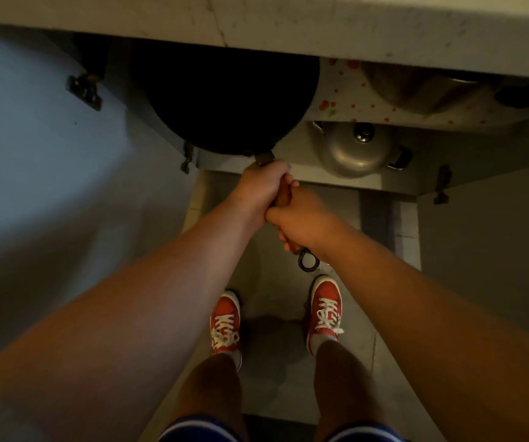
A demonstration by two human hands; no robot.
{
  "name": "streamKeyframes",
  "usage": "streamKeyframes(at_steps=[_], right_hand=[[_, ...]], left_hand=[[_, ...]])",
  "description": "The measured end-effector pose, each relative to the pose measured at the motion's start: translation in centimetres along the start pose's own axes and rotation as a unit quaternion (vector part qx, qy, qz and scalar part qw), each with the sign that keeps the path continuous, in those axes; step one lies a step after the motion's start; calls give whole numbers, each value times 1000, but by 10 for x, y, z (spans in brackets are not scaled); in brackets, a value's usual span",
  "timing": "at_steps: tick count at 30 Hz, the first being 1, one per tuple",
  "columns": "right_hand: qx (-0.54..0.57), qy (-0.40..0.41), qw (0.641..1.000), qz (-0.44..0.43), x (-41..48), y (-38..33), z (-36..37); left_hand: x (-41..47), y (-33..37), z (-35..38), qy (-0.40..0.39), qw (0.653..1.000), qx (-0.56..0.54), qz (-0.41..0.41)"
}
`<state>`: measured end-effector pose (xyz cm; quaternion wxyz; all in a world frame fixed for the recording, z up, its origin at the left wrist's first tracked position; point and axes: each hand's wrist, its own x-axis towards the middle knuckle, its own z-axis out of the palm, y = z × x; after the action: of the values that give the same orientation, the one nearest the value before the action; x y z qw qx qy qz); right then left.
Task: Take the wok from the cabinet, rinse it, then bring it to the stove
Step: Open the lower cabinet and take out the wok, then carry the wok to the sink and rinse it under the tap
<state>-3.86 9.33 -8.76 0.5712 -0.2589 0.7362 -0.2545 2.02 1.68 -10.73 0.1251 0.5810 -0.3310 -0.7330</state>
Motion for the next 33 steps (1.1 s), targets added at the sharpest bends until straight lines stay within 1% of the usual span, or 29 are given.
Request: streamKeyframes(at_steps=[4,8,13,16,21,27,33], right_hand=[[1,-3,1000,13,-45,13,20],[28,-9,998,50,-94,29,39],[78,14,991,111,-162,39,61],[111,27,985,132,-204,40,72],[161,58,973,153,-273,30,86],[226,121,947,192,-342,1,97],[267,195,921,207,-407,-26,91]], left_hand=[[-38,-23,-12,-3,999,27,-22],[-84,-44,-20,-18,997,59,-49],[-151,-65,-29,-60,992,86,-76],[-187,-73,-35,-92,985,126,-73],[-238,-72,-41,-157,960,204,-108],[-298,-57,-37,-223,932,260,-115],[-359,-33,-8,-289,898,321,-84]])
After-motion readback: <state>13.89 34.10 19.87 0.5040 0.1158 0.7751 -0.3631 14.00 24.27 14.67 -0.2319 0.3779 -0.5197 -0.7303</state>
